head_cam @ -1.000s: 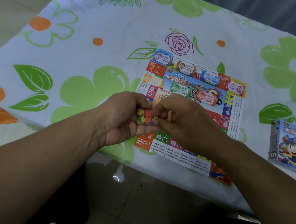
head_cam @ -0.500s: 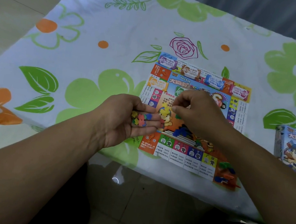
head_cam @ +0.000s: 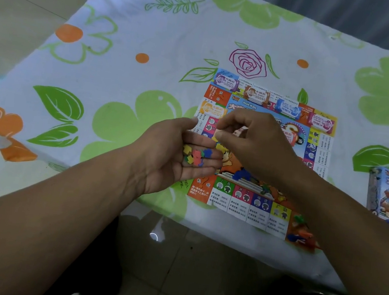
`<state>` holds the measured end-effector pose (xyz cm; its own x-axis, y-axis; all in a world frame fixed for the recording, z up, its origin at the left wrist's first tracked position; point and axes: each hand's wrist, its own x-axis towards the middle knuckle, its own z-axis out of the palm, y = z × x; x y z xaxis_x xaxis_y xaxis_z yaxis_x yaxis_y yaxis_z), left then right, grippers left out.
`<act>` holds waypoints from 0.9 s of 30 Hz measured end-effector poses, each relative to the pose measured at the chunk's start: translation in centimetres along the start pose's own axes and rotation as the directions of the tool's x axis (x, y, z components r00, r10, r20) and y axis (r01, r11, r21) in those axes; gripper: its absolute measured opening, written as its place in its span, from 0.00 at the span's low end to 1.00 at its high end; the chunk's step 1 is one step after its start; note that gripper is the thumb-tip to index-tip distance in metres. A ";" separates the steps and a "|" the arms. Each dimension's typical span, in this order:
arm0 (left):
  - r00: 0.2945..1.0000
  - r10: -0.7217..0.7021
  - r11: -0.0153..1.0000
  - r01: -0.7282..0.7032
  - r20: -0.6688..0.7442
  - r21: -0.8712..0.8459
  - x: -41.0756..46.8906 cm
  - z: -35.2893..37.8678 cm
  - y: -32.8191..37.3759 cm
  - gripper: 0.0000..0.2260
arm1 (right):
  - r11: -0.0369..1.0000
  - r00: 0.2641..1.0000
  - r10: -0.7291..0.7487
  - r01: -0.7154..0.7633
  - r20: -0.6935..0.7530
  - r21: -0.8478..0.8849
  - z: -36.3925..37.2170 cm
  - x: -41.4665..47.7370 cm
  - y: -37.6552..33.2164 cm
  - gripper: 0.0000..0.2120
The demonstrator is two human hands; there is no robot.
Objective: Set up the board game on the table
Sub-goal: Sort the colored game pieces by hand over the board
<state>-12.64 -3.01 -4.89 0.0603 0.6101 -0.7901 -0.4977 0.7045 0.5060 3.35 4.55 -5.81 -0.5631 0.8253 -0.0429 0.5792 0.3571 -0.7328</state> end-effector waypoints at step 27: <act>0.994 -0.005 1.000 0.005 0.112 -0.004 -0.1 0.7 -0.2 0.25 | 0.988 0.968 -0.138 0.120 0.208 0.099 0.3 -0.8 -2.2 0.02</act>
<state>-11.95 -3.00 -4.67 0.1591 0.6434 -0.7488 -0.5010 0.7062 0.5003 2.37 3.03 -4.37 -0.7481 0.6586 -0.0818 0.4465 0.4082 -0.7962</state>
